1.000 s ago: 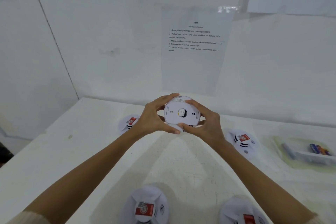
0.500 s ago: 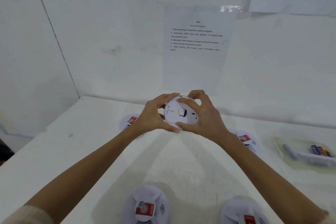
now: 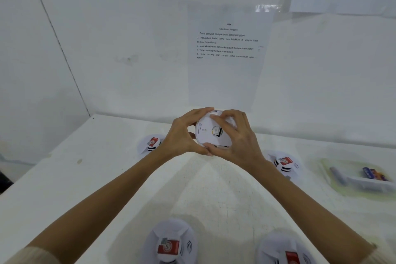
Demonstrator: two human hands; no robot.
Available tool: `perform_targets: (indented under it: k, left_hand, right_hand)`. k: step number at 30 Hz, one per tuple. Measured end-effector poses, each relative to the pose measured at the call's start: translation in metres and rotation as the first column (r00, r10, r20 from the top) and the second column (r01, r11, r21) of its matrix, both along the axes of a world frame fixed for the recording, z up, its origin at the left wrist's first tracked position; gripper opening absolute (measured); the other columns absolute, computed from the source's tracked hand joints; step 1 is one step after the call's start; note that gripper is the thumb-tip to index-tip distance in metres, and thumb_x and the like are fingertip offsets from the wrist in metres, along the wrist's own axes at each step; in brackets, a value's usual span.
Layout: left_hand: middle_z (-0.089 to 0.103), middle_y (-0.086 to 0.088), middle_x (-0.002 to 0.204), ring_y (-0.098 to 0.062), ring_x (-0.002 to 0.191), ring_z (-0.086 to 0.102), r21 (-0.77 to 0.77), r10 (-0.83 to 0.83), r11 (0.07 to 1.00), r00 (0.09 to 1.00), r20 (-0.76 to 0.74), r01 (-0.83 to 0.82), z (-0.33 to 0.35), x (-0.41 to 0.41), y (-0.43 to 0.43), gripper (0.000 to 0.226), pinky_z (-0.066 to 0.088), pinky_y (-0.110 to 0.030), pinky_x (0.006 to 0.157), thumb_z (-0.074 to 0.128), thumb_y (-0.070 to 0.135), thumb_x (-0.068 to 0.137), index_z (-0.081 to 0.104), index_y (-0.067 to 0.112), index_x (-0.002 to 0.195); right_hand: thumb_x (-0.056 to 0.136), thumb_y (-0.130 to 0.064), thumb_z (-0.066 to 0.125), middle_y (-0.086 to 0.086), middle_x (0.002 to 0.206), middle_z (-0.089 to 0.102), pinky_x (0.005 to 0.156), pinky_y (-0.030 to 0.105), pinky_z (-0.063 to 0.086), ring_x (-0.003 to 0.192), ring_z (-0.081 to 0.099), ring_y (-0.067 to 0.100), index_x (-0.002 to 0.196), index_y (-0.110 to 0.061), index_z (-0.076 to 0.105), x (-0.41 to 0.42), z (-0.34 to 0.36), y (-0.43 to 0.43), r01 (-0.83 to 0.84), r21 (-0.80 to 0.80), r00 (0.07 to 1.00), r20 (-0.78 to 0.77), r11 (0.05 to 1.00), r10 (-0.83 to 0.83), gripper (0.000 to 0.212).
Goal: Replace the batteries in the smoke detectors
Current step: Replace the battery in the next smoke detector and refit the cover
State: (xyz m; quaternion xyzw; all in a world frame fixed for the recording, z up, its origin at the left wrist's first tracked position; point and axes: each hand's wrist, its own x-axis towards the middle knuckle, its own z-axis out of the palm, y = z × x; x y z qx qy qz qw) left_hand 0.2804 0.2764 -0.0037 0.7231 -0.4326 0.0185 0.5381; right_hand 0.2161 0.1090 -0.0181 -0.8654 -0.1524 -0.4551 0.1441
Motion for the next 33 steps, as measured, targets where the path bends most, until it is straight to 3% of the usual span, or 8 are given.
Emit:
perform_targets:
  k: [8, 11, 14, 17, 19, 22, 27, 33]
  left_hand:
    - [0.057, 0.005, 0.126, -0.015, 0.109, 0.056, 0.051, -0.035, 0.998, 0.996, -0.081, 0.039, -0.003, 0.007, 0.005, 0.101, 0.059, -0.036, 0.070, 0.092, 0.025, 0.039, 0.051, 0.021, 0.131]
    - [0.060, 0.004, 0.123, -0.018, 0.109, 0.059, 0.034, -0.049, 0.998, 0.971, -0.232, 0.058, -0.005, 0.012, 0.009, 0.097, 0.059, -0.040, 0.075, 0.090, 0.030, 0.040, 0.052, 0.026, 0.129]
    - [0.064, 0.005, 0.120, -0.013, 0.108, 0.061, 0.027, -0.050, 0.998, 0.942, -0.331, 0.062, -0.003, 0.018, 0.013, 0.092, 0.055, -0.027, 0.084, 0.086, 0.031, 0.041, 0.053, 0.028, 0.126]
    - [0.064, -0.002, 0.118, -0.017, 0.104, 0.063, 0.014, -0.083, 0.995, 0.881, -0.466, 0.101, 0.005, 0.019, 0.012, 0.075, 0.055, -0.023, 0.076, 0.085, 0.030, 0.056, 0.055, 0.021, 0.124]
    - [0.062, -0.011, 0.117, -0.023, 0.101, 0.063, 0.050, -0.097, 0.988, 0.850, -0.518, 0.144, 0.011, 0.016, 0.009, 0.052, 0.057, -0.029, 0.074, 0.068, 0.039, 0.077, 0.056, 0.016, 0.122]
    - [0.065, -0.015, 0.112, -0.023, 0.100, 0.064, 0.151, -0.072, 0.974, 0.861, -0.504, 0.170, 0.019, 0.016, 0.008, 0.058, 0.057, -0.036, 0.077, 0.048, 0.060, 0.086, 0.060, 0.013, 0.118]
    - [0.067, -0.013, 0.111, -0.022, 0.103, 0.065, 0.184, -0.028, 0.972, 0.849, -0.528, 0.147, 0.022, 0.017, 0.007, 0.039, 0.056, -0.040, 0.085, 0.052, 0.033, 0.092, 0.062, 0.003, 0.114]
    - [0.068, -0.016, 0.107, -0.026, 0.091, 0.068, 0.125, 0.028, 0.990, 0.759, -0.650, 0.070, 0.005, 0.010, 0.006, 0.035, 0.059, -0.038, 0.073, 0.054, 0.029, 0.092, 0.058, 0.006, 0.119]
  right_hand:
    - [0.068, -0.058, 0.060, 0.001, 0.113, 0.043, 0.067, 0.025, 0.049, 0.104, 0.046, 0.019, 0.119, -0.015, 0.059, 0.000, -0.003, 0.003, 0.003, 0.085, 0.995, -0.097, 0.996, 0.005, 0.066]
    - [0.070, -0.056, 0.063, -0.006, 0.115, 0.046, 0.082, 0.027, 0.050, 0.109, 0.049, 0.014, 0.121, -0.022, 0.060, 0.002, 0.013, -0.010, -0.148, 0.244, 0.904, -0.360, 0.958, 0.231, 0.061]
    - [0.066, -0.037, 0.080, -0.010, 0.125, 0.046, 0.086, 0.018, 0.051, 0.116, 0.047, 0.004, 0.118, -0.029, 0.060, -0.002, 0.023, -0.028, -0.270, 0.430, 0.715, -0.510, 0.861, 0.479, 0.056]
    - [0.062, -0.025, 0.084, -0.007, 0.125, 0.054, 0.088, 0.023, 0.051, 0.114, 0.051, 0.008, 0.119, -0.024, 0.059, -0.004, 0.022, -0.032, -0.282, 0.391, 0.762, -0.463, 0.876, 0.452, 0.061]
    - [0.067, -0.015, 0.081, -0.010, 0.112, 0.060, 0.082, 0.023, 0.053, 0.103, 0.056, 0.004, 0.111, -0.024, 0.061, -0.003, 0.020, -0.028, -0.224, 0.471, 0.808, -0.400, 0.853, 0.433, 0.049]
    - [0.076, -0.024, 0.070, -0.018, 0.096, 0.063, 0.075, 0.016, 0.051, 0.087, 0.058, -0.008, 0.103, -0.029, 0.060, -0.003, 0.021, -0.023, -0.069, 0.622, 0.799, -0.433, 0.780, 0.416, 0.029]
    - [0.089, -0.025, 0.057, 0.004, 0.094, 0.068, 0.067, 0.030, 0.059, 0.080, 0.067, 0.012, 0.110, -0.010, 0.060, -0.004, 0.023, -0.021, 0.129, 0.843, 0.713, -0.445, 0.522, 0.542, 0.026]
    - [0.090, -0.020, 0.058, 0.007, 0.088, 0.068, 0.067, 0.037, 0.059, 0.075, 0.067, 0.019, 0.122, -0.027, 0.054, -0.013, 0.010, -0.019, 0.174, 0.863, 0.661, -0.459, 0.474, 0.594, 0.033]
